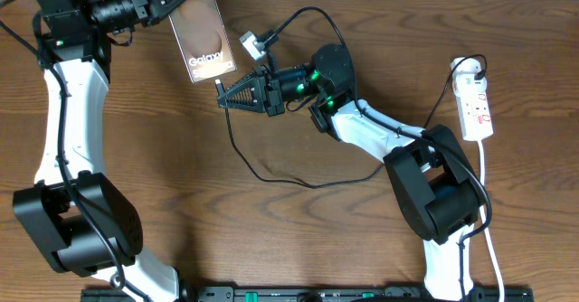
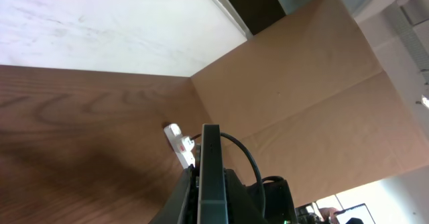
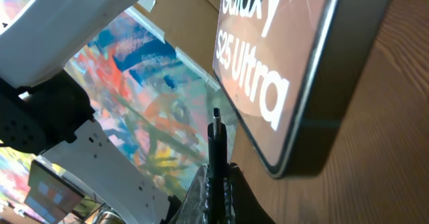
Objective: Plug charger to phone and switch on socket
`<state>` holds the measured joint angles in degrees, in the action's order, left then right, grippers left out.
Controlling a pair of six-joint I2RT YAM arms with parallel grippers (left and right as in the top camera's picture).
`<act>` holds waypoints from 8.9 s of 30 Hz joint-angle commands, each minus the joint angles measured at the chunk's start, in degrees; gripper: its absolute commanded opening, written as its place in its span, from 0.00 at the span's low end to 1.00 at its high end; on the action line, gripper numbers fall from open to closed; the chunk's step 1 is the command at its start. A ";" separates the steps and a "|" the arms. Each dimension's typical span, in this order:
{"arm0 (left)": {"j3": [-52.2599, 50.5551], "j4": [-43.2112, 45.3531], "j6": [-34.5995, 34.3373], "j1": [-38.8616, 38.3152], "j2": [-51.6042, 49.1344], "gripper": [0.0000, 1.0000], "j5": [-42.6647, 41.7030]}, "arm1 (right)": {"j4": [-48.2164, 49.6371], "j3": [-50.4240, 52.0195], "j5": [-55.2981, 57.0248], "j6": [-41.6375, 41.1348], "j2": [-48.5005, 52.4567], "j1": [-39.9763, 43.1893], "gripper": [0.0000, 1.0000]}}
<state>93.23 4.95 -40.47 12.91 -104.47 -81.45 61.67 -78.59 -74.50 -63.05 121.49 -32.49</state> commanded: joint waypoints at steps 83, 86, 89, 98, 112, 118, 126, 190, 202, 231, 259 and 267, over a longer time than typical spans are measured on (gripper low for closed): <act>0.33 0.31 1.44 -0.72 0.63 0.07 -0.44 | -3.21 -0.15 0.90 -0.59 0.24 0.57 0.01; 0.33 0.31 1.44 -0.72 0.63 0.08 -0.44 | -3.15 -0.15 0.90 -0.81 0.24 0.52 0.01; 0.33 0.33 1.46 -0.72 0.63 0.07 -0.59 | -3.13 -0.15 0.90 -0.79 0.24 0.52 0.01; 0.33 0.33 1.49 -0.72 0.63 0.07 -1.27 | -1.38 -0.15 1.09 -1.66 0.24 0.48 0.01; 0.33 0.33 1.99 -0.72 0.63 0.07 -1.70 | -1.36 -0.15 2.21 -3.17 0.24 0.52 0.01; 0.33 0.35 3.32 -0.72 0.63 0.07 -2.54 | -1.38 -0.15 3.52 -3.87 0.24 0.50 0.01; 0.33 0.33 4.26 -0.72 0.63 0.07 -3.45 | -1.20 -0.15 3.87 -4.24 0.24 0.52 0.01; 0.33 0.09 3.80 -1.75 0.63 0.07 -3.61 | -1.01 -0.15 13.84 -4.24 0.24 -0.13 0.01; 0.33 0.09 3.80 -1.75 0.63 0.07 -3.61 | -1.01 -0.15 14.10 -4.22 0.24 -0.13 0.01; 0.33 -0.52 3.78 3.39 0.63 0.08 -2.45 | -1.03 -0.15 12.63 -4.22 0.24 0.85 0.99; -9.01 -44.57 28.94 8.50 -0.61 0.07 30.45 | -4.28 -0.15 6.58 -3.74 0.24 5.95 0.99; -13.35 -44.35 29.33 8.50 -3.80 0.07 31.71 | -4.31 -0.15 6.36 -3.52 0.24 5.92 0.99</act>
<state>80.62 -39.42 -11.92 21.54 -107.46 -49.28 57.41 -77.93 -67.59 -67.40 121.49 -27.20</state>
